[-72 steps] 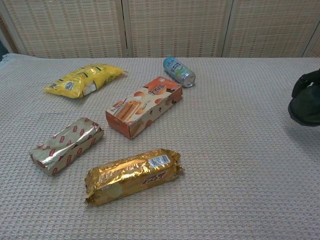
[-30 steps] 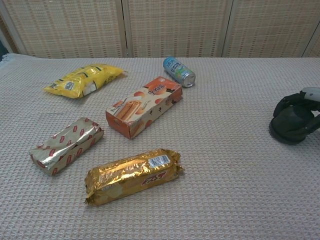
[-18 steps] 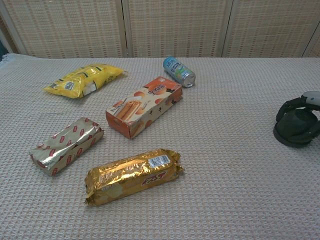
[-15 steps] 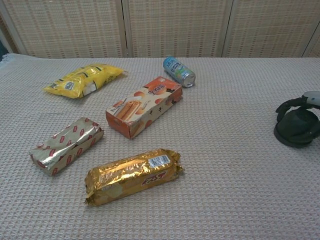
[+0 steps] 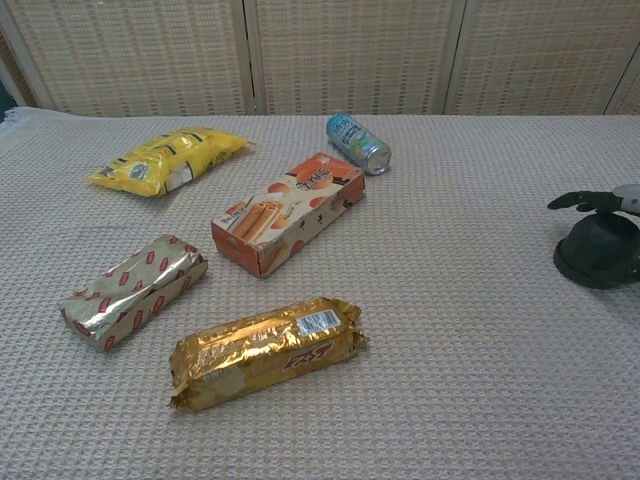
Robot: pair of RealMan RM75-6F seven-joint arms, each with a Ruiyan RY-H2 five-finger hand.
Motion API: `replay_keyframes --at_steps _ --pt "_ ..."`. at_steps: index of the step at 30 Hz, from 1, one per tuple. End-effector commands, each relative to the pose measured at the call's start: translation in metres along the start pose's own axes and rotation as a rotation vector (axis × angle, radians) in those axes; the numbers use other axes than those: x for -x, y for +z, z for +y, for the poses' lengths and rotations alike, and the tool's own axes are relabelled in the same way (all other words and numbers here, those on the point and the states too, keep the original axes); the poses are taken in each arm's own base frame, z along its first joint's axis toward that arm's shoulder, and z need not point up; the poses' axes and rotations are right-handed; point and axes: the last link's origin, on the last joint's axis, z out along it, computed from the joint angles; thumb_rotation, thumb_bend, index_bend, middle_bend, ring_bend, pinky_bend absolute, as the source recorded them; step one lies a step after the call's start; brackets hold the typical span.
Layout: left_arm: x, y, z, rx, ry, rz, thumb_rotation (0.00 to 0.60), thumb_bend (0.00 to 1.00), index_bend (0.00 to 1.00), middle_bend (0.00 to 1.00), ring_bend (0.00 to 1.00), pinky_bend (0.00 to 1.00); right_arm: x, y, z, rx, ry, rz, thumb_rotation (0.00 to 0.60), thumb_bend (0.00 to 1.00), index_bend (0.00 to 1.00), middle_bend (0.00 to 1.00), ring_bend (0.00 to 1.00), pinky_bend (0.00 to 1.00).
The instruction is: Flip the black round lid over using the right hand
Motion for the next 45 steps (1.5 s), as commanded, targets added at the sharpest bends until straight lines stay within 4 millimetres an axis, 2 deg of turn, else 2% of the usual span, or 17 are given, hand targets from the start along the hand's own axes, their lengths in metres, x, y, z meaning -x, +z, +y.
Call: replay_keyframes --at_steps 1,10,13,15,19,27,34,40,45 --pt "0.0 0.0 0.0 0.0 0.0 0.0 0.6 0.53 0.49 0.1 0.14 0.53 -0.001 -0.003 0.0 -0.005 -0.01 0.011 0.6 0.19 0.0 0.0 0.0 0.0" --pt "0.0 0.0 0.0 -0.001 0.001 -0.002 0.6 0.53 0.49 0.1 0.14 0.53 -0.004 -0.014 -0.003 -0.012 -0.042 0.104 0.6 0.16 0.0 0.0 0.0 0.01" --pt "0.001 0.0 0.0 -0.003 0.002 -0.005 0.6 0.53 0.49 0.11 0.14 0.53 -0.004 -0.018 -0.006 0.01 -0.092 0.15 0.6 0.16 0.03 0.01 0.0 0.1" --pt "0.001 0.001 0.0 -0.003 0.003 -0.005 0.6 0.53 0.49 0.11 0.14 0.53 -0.004 -0.018 -0.009 0.02 -0.102 0.17 0.6 0.16 0.12 0.06 0.04 0.24" --pt "0.001 0.001 0.0 -0.004 0.004 -0.005 0.6 0.53 0.49 0.1 0.14 0.53 -0.005 -0.016 -0.014 0.033 -0.104 0.195 0.6 0.16 0.24 0.17 0.16 0.37" --pt "0.001 0.001 0.0 -0.007 0.0 -0.007 0.6 0.53 0.49 0.1 0.14 0.53 -0.004 -0.013 -0.016 0.047 -0.106 0.218 0.6 0.16 0.39 0.28 0.3 0.49" --pt "0.001 0.0 0.0 -0.006 0.0 -0.006 0.6 0.53 0.49 0.11 0.14 0.53 -0.004 -0.012 -0.015 0.054 -0.11 0.222 0.6 0.16 0.43 0.31 0.35 0.54" --pt "0.0 0.0 0.0 -0.006 -0.002 -0.006 0.6 0.53 0.49 0.1 0.14 0.53 -0.008 -0.012 -0.02 0.027 -0.099 0.292 0.6 0.19 0.51 0.4 0.48 0.66" --pt "0.0 0.0 0.0 -0.005 -0.001 -0.007 0.6 0.53 0.49 0.1 0.14 0.53 -0.014 -0.02 -0.026 -0.022 -0.074 0.34 0.6 0.19 0.54 0.42 0.5 0.68"
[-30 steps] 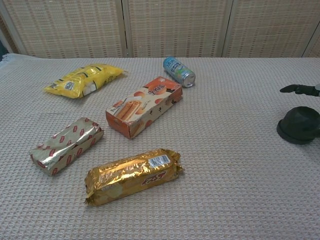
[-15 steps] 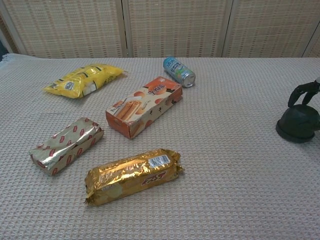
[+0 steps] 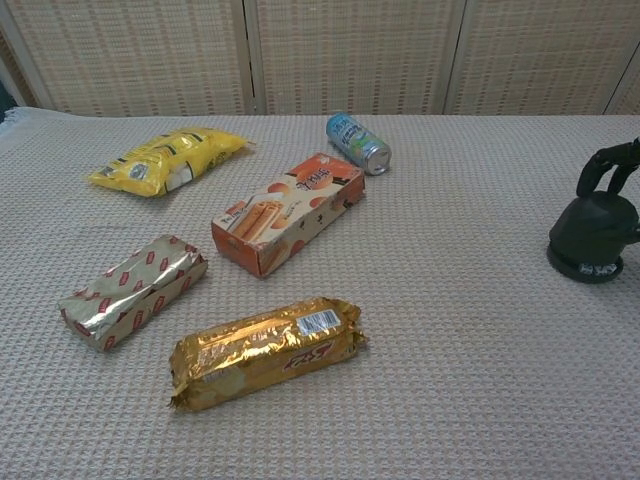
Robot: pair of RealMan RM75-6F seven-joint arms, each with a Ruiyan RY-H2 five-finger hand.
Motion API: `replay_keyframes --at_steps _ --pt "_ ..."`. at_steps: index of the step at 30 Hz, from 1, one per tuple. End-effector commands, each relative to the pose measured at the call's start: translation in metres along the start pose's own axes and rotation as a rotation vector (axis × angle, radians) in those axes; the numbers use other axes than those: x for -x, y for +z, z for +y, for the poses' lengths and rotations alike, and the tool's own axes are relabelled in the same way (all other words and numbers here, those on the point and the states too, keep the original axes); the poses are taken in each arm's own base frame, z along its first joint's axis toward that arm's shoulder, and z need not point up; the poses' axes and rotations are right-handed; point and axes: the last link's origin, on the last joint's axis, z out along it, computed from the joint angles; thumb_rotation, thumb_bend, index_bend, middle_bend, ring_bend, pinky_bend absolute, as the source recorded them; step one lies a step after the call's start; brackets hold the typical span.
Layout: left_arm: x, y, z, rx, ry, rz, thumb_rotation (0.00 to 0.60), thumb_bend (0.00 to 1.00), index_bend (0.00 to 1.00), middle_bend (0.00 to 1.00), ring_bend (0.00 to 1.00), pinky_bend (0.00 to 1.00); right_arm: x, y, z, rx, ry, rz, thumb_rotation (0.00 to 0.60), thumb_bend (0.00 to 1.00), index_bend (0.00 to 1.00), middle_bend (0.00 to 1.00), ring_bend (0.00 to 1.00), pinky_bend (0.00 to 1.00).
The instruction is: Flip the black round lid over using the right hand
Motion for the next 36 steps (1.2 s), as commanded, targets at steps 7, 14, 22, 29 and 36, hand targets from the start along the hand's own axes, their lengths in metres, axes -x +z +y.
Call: replay_keyframes --at_steps 7,14,22,29,36 --pt "0.0 0.0 0.0 0.0 0.0 -0.001 0.6 0.53 0.49 0.11 0.14 0.53 -0.022 -0.024 -0.008 -0.072 0.044 0.07 0.6 0.19 0.54 0.42 0.5 0.68" --pt "-0.001 -0.001 0.0 0.0 -0.005 0.002 0.6 0.53 0.49 0.1 0.14 0.53 -0.036 -0.061 0.009 0.012 -0.061 0.038 0.6 0.19 0.54 0.42 0.5 0.68" --pt "0.0 -0.001 0.001 0.004 -0.004 0.003 0.6 0.53 0.49 0.11 0.14 0.53 -0.031 -0.089 0.033 0.138 -0.175 -0.021 0.6 0.19 0.54 0.42 0.5 0.68" --pt "0.0 -0.001 0.001 0.003 -0.002 0.003 0.6 0.53 0.49 0.11 0.14 0.53 -0.018 -0.084 0.055 0.183 -0.161 -0.06 0.6 0.19 0.53 0.42 0.49 0.67" --pt "0.0 -0.001 0.001 0.002 -0.001 0.002 0.6 0.53 0.49 0.11 0.14 0.53 -0.008 -0.078 0.07 0.205 -0.14 -0.124 0.6 0.19 0.38 0.35 0.29 0.53"
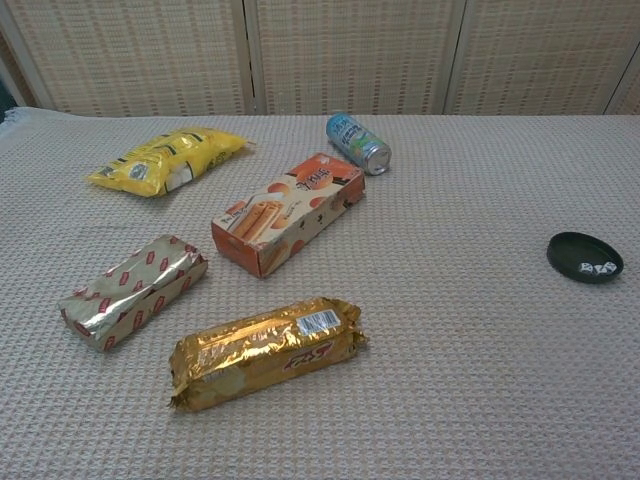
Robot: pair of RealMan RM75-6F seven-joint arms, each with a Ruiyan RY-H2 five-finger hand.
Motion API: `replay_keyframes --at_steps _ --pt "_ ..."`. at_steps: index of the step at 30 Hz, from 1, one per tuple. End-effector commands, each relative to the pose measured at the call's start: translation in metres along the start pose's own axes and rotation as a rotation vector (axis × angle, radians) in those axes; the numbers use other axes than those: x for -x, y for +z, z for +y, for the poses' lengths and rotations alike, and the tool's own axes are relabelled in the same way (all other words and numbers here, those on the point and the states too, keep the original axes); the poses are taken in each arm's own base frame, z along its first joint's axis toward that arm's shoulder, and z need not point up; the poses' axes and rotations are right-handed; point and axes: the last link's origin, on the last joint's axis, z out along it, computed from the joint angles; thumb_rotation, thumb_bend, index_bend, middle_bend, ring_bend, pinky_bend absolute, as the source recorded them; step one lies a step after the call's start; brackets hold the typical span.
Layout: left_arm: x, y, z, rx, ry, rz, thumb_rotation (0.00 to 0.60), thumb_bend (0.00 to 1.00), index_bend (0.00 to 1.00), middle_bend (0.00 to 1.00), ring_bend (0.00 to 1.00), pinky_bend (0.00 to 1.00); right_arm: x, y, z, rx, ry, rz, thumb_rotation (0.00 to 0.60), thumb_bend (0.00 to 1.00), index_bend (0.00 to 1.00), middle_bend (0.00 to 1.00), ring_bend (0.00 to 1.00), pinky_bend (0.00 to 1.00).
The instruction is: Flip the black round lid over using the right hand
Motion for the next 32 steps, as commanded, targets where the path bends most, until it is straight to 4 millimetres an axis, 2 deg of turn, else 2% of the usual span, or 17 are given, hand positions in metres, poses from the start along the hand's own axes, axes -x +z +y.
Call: replay_keyframes --at_steps 1,7,10,12,16,21,25,29,32 --pt "0.0 0.0 0.0 0.0 0.0 0.0 0.6 0.53 0.49 0.11 0.14 0.53 0.004 0.004 0.002 -0.002 0.014 -0.028 0.6 0.19 0.36 0.34 0.28 0.52" --pt "0.0 0.0 0.0 -0.001 0.001 0.0 0.6 0.53 0.49 0.1 0.14 0.53 0.004 0.0 0.002 -0.021 0.032 -0.068 0.6 0.19 0.19 0.24 0.16 0.43" --pt "0.0 0.0 0.0 0.0 0.002 0.0 0.6 0.53 0.49 0.1 0.14 0.53 0.001 -0.004 0.001 -0.032 0.046 -0.092 0.6 0.19 0.08 0.1 0.04 0.32" --pt "0.0 0.0 0.0 -0.001 0.001 -0.001 0.6 0.53 0.49 0.1 0.14 0.53 -0.002 -0.006 0.0 -0.038 0.052 -0.103 0.6 0.19 0.02 0.03 0.0 0.26" --pt "0.0 0.0 0.0 -0.001 0.001 -0.001 0.6 0.53 0.49 0.1 0.14 0.53 -0.014 -0.015 -0.004 -0.06 0.093 -0.077 0.6 0.19 0.0 0.0 0.0 0.19" --pt "0.0 0.0 0.0 0.001 0.002 0.001 0.6 0.53 0.49 0.11 0.14 0.53 -0.039 -0.032 -0.008 -0.046 0.105 0.189 0.6 0.19 0.0 0.0 0.0 0.18" --pt "0.001 0.0 0.0 0.003 0.007 0.0 0.6 0.53 0.49 0.11 0.14 0.53 -0.047 -0.051 -0.006 0.057 -0.011 0.357 0.6 0.19 0.0 0.0 0.0 0.02" --pt "0.001 -0.001 0.001 0.009 0.011 0.005 0.6 0.53 0.49 0.11 0.14 0.53 -0.048 -0.069 -0.01 0.062 0.015 0.378 0.6 0.19 0.0 0.0 0.0 0.01" --pt "0.001 -0.001 0.002 0.012 0.013 0.006 0.6 0.53 0.49 0.11 0.14 0.53 -0.05 -0.073 -0.011 0.046 0.021 0.376 0.6 0.19 0.0 0.0 0.0 0.01"
